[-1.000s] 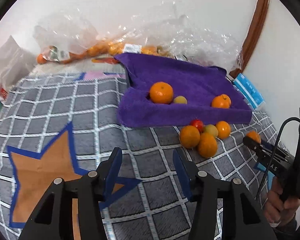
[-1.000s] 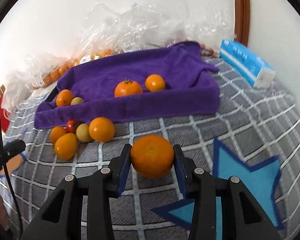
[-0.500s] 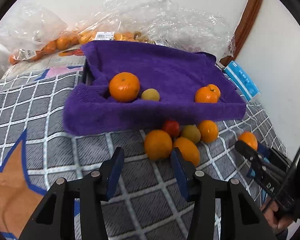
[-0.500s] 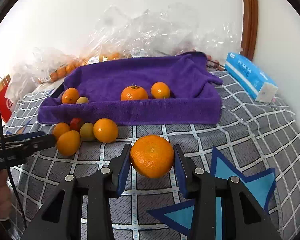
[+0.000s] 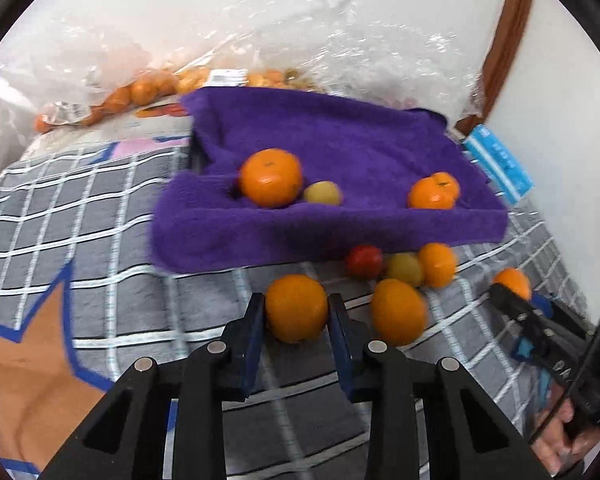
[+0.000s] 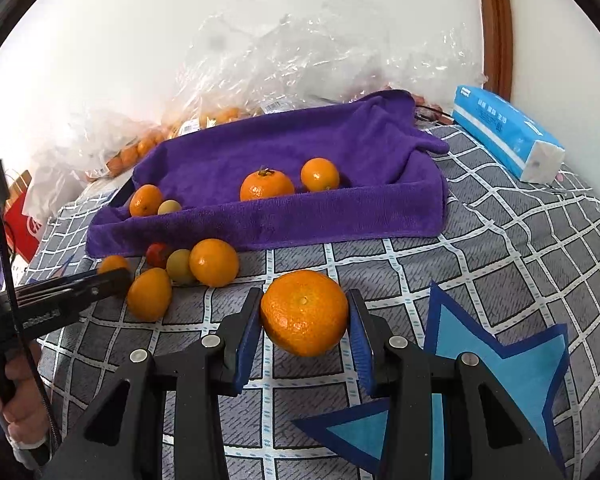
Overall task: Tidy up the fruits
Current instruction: 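Grasp another orange with the left tool while the right tool holds its orange, then carry both held oranges up and over the purple towel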
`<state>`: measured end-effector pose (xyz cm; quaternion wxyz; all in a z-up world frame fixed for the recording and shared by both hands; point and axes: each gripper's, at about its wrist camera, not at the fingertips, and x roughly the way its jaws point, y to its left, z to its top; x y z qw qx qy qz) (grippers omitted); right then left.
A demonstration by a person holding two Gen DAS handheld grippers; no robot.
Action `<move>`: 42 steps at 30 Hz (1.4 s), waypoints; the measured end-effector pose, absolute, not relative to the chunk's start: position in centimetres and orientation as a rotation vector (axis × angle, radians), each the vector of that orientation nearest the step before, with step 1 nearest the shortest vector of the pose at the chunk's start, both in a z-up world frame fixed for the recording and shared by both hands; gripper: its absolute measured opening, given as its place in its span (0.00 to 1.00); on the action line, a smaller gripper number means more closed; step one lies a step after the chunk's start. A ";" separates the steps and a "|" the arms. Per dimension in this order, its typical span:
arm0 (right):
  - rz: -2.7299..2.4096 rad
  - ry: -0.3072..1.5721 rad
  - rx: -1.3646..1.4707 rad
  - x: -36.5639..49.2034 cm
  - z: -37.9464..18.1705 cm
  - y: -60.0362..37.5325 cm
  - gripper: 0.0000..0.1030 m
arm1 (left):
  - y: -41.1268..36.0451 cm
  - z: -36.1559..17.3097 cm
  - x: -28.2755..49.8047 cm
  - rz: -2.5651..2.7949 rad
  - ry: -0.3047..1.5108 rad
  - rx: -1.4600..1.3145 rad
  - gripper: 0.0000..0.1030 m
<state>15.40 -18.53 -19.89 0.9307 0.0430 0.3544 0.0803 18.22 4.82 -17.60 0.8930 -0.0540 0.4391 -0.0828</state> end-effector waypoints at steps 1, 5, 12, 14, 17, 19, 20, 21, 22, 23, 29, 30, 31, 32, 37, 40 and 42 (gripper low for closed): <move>0.167 0.727 0.090 15.4 -19.9 -18.5 0.40 | 5.0 -17.8 18.4 -0.174 0.915 -0.110 0.29; 0.161 0.724 0.110 15.4 -19.9 -18.9 0.40 | 5.3 -18.2 18.4 -0.200 0.863 -0.124 0.29; 0.176 0.700 0.114 14.9 -19.6 -18.9 0.40 | 6.3 -17.5 17.6 -0.255 0.784 -0.214 0.28; 0.178 0.697 0.110 14.8 -19.6 -18.8 0.40 | 6.5 -17.3 17.3 -0.251 0.759 -0.224 0.28; 0.177 0.691 0.107 14.7 -19.5 -18.7 0.40 | 6.4 -16.8 16.7 -0.245 0.725 -0.227 0.28; 0.172 0.689 0.100 14.7 -19.4 -18.5 0.40 | 6.4 -16.5 16.4 -0.242 0.701 -0.221 0.28; 0.167 0.689 0.093 14.6 -19.4 -18.4 0.40 | 6.4 -16.4 16.2 -0.245 0.690 -0.224 0.28; 0.159 0.691 0.085 14.5 -19.5 -18.3 0.40 | 6.4 -16.2 16.2 -0.250 0.681 -0.230 0.28; 0.154 0.693 0.077 14.4 -19.5 -18.2 0.40 | 6.6 -16.1 16.2 -0.253 0.674 -0.240 0.28; 0.151 0.695 0.067 14.2 -19.5 -18.1 0.40 | 6.7 -16.0 16.1 -0.256 0.673 -0.248 0.28; 0.158 0.700 0.070 13.7 -19.3 -17.7 0.40 | 7.2 -15.5 15.6 -0.271 0.646 -0.286 0.28; 0.159 0.700 0.069 13.6 -19.2 -17.6 0.40 | 7.2 -15.3 15.5 -0.267 0.639 -0.285 0.28; 0.160 0.697 0.067 13.6 -19.1 -17.5 0.40 | 7.2 -15.3 15.3 -0.267 0.633 -0.285 0.28; 0.162 0.693 0.065 13.6 -18.9 -17.3 0.40 | 7.2 -15.2 15.2 -0.269 0.629 -0.289 0.28; 0.185 0.670 0.068 13.5 -17.8 -16.9 0.40 | 7.4 -15.0 15.2 -0.261 0.631 -0.296 0.28; 0.193 0.652 0.069 13.7 -16.7 -16.7 0.40 | 7.7 -14.6 15.1 -0.237 0.620 -0.290 0.28; 0.194 0.634 0.069 13.9 -15.9 -16.8 0.40 | 8.0 -14.2 15.1 -0.203 0.623 -0.286 0.28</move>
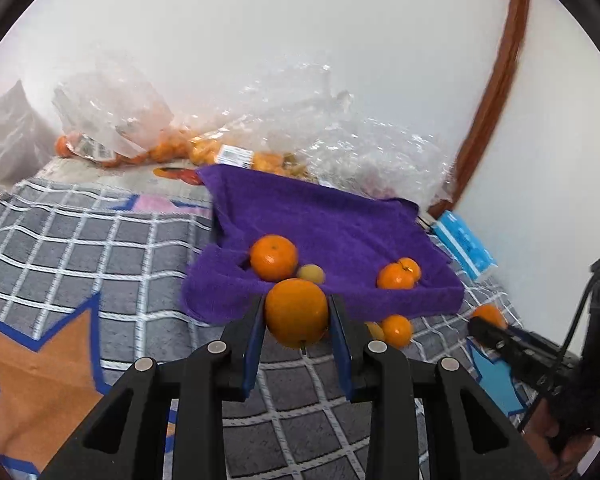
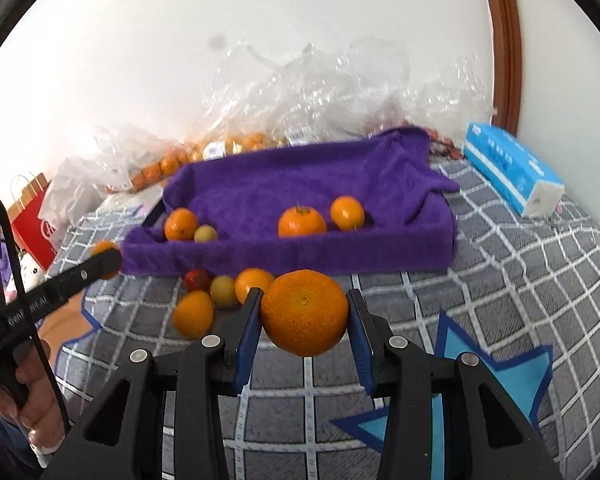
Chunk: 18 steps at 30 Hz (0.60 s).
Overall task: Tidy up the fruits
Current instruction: 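Carry both held oranges up and over the purple towel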
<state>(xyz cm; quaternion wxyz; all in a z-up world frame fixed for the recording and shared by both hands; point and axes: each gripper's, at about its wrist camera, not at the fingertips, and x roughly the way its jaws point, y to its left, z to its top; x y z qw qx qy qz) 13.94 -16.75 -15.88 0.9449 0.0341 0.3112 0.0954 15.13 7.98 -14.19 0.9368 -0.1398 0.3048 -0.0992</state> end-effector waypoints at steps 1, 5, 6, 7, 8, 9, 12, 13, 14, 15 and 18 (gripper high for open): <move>0.194 0.627 0.069 14.1 -15.4 -16.7 0.40 | 8.2 -13.9 15.3 -0.182 0.639 -0.288 0.28; 0.207 0.606 0.068 15.0 -13.8 -16.8 0.40 | 9.5 -12.3 15.3 -0.200 0.639 -0.360 0.28; 0.210 0.597 0.069 15.4 -13.4 -16.8 0.40 | 9.7 -11.5 15.3 -0.206 0.624 -0.366 0.28; 0.211 0.591 0.072 15.7 -13.1 -16.8 0.40 | 9.7 -10.9 15.4 -0.193 0.614 -0.356 0.28; 0.210 0.586 0.074 16.0 -12.9 -16.8 0.40 | 9.7 -10.3 15.5 -0.178 0.602 -0.340 0.28; 0.208 0.580 0.075 16.3 -12.7 -16.8 0.40 | 9.7 -9.7 15.7 -0.164 0.590 -0.325 0.28; 0.204 0.558 0.088 17.4 -11.8 -16.9 0.40 | 10.0 -8.2 16.6 -0.147 0.571 -0.331 0.28; 0.204 0.552 0.092 17.7 -11.5 -17.0 0.40 | 10.2 -7.8 17.1 -0.142 0.567 -0.342 0.28; 0.204 0.543 0.095 18.0 -11.2 -17.0 0.40 | 10.3 -7.5 17.5 -0.134 0.565 -0.346 0.28; 0.199 0.529 0.094 18.4 -10.7 -17.0 0.40 | 10.4 -7.2 17.9 -0.127 0.560 -0.348 0.28; 0.199 0.497 0.089 19.4 -9.8 -17.0 0.40 | 10.1 -6.7 19.4 -0.104 0.547 -0.345 0.28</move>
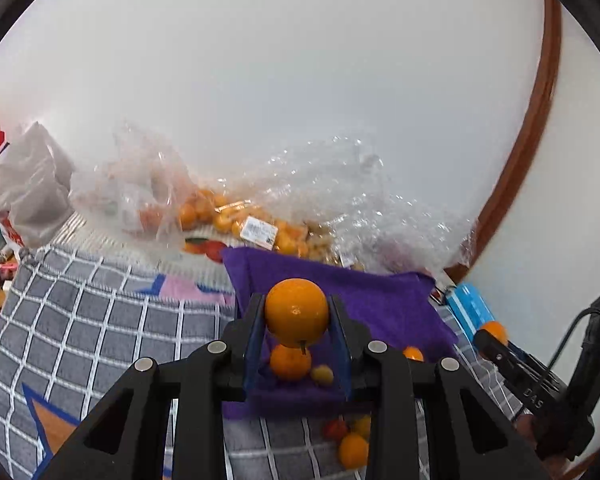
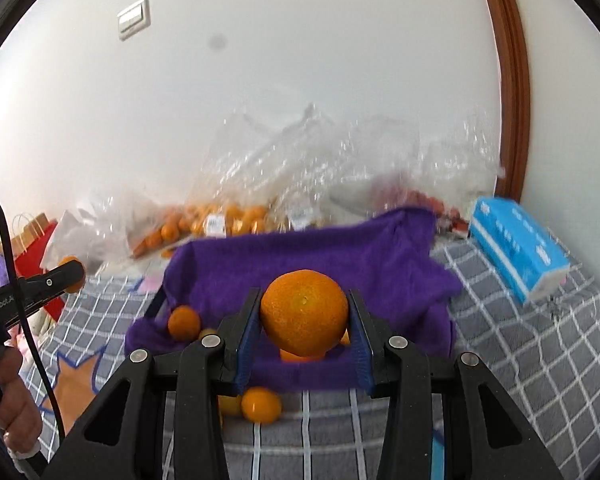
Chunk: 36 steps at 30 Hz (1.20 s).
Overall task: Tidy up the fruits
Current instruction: 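Carry both held oranges up and over the purple towel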
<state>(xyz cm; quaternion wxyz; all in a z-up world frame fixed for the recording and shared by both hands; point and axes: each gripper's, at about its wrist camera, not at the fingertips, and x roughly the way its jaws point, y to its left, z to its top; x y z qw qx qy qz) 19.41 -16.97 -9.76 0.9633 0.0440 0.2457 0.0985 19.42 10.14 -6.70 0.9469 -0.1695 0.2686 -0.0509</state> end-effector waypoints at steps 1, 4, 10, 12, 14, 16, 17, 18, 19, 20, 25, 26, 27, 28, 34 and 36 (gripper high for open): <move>0.201 0.492 0.090 19.8 -9.5 -17.0 0.40 | 9.8 -6.7 19.8 -0.101 0.545 -0.345 0.28; 0.209 0.486 0.098 21.3 -9.1 -17.0 0.40 | 9.1 -6.8 20.9 -0.088 0.546 -0.346 0.28; 0.223 0.476 0.100 23.7 -9.3 -16.5 0.40 | 8.1 -8.6 22.9 -0.107 0.550 -0.373 0.28; 0.226 0.479 0.100 24.2 -9.9 -16.4 0.40 | 8.2 -9.7 23.1 -0.109 0.555 -0.376 0.28; 0.225 0.485 0.098 24.6 -10.8 -16.5 0.40 | 8.4 -10.9 23.4 -0.095 0.565 -0.383 0.28; 0.226 0.500 0.097 25.1 -11.8 -16.8 0.40 | 8.8 -11.7 23.7 -0.086 0.585 -0.407 0.28; 0.226 0.507 0.095 25.3 -12.1 -17.0 0.40 | 9.0 -11.9 23.7 -0.087 0.585 -0.413 0.28; 0.216 0.521 0.093 25.7 -12.4 -17.2 0.40 | 9.1 -11.9 23.7 -0.082 0.582 -0.414 0.28; 0.209 0.523 0.095 25.8 -12.5 -17.5 0.40 | 9.2 -12.0 23.7 -0.075 0.577 -0.420 0.28; 0.206 0.521 0.099 25.9 -12.5 -17.8 0.40 | 9.3 -12.1 23.7 -0.075 0.572 -0.425 0.28; 0.182 0.518 0.124 26.1 -12.6 -19.1 0.40 | 9.3 -12.7 23.9 -0.079 0.584 -0.427 0.28; 0.180 0.517 0.127 26.1 -12.7 -19.2 0.40 | 9.3 -12.8 24.0 -0.085 0.586 -0.431 0.28; 0.178 0.519 0.130 26.2 -12.8 -19.3 0.40 | 9.2 -13.0 24.0 -0.088 0.586 -0.431 0.28; 0.176 0.524 0.131 26.3 -12.9 -19.4 0.40 | 9.2 -13.0 24.0 -0.087 0.587 -0.429 0.28; 0.165 0.533 0.114 26.6 -13.2 -19.4 0.40 | 9.1 -13.2 24.0 -0.077 0.585 -0.427 0.28; 0.162 0.528 0.113 26.6 -13.2 -19.5 0.40 | 9.2 -13.2 24.0 -0.075 0.582 -0.429 0.28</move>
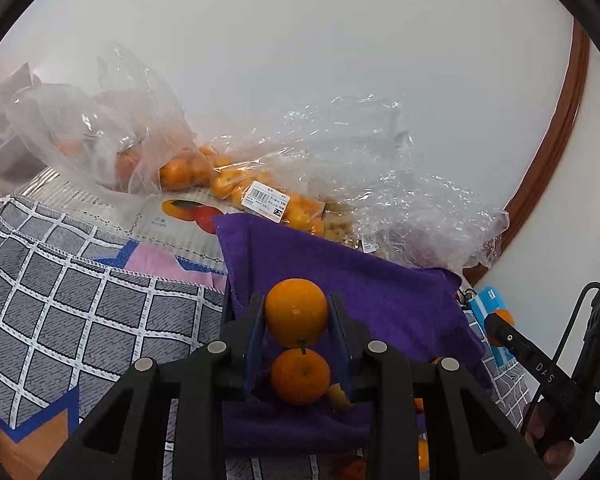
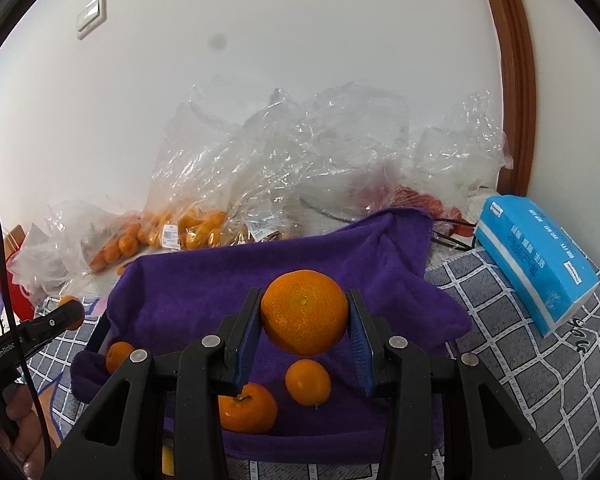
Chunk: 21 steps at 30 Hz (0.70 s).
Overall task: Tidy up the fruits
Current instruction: 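Carry both held oranges up and over the purple towel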
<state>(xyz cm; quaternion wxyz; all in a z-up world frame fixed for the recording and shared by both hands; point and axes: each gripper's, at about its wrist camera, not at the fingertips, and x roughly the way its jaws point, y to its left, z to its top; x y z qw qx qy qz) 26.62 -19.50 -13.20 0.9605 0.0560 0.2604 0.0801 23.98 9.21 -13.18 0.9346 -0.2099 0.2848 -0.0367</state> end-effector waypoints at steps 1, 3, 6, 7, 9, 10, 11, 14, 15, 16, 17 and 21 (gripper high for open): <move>0.159 0.526 0.113 26.6 -13.2 -19.6 0.40 | 9.3 -13.2 24.0 -0.073 0.582 -0.433 0.28; 0.150 0.525 0.113 26.6 -13.2 -19.9 0.40 | 9.7 -13.2 24.0 -0.071 0.583 -0.447 0.28; 0.138 0.532 0.120 26.8 -13.3 -20.3 0.40 | 10.6 -13.4 24.1 -0.059 0.586 -0.487 0.28; 0.133 0.534 0.123 26.9 -13.4 -20.5 0.40 | 10.9 -13.4 24.2 -0.053 0.588 -0.500 0.28; 0.126 0.537 0.128 27.0 -13.5 -20.8 0.40 | 11.2 -13.6 24.3 -0.051 0.592 -0.517 0.28; 0.123 0.537 0.130 27.0 -13.5 -21.0 0.40 | 11.4 -13.7 24.4 -0.053 0.595 -0.526 0.28; 0.119 0.539 0.132 27.0 -13.6 -21.1 0.40 | 11.4 -13.8 24.4 -0.055 0.598 -0.531 0.28; 0.123 0.556 0.150 27.4 -14.0 -21.4 0.40 | 11.3 -14.1 24.6 -0.061 0.606 -0.532 0.28; 0.127 0.567 0.152 27.6 -14.2 -21.4 0.40 | 11.2 -14.2 24.6 -0.062 0.610 -0.528 0.28; 0.128 0.575 0.150 27.7 -14.4 -21.3 0.40 | 11.0 -14.2 24.7 -0.063 0.614 -0.522 0.28; 0.128 0.581 0.144 27.8 -14.6 -21.2 0.40 | 10.9 -14.3 24.7 -0.064 0.616 -0.518 0.28; 0.110 0.615 0.113 28.2 -15.3 -20.8 0.40 | 10.6 -14.5 24.8 -0.074 0.622 -0.512 0.28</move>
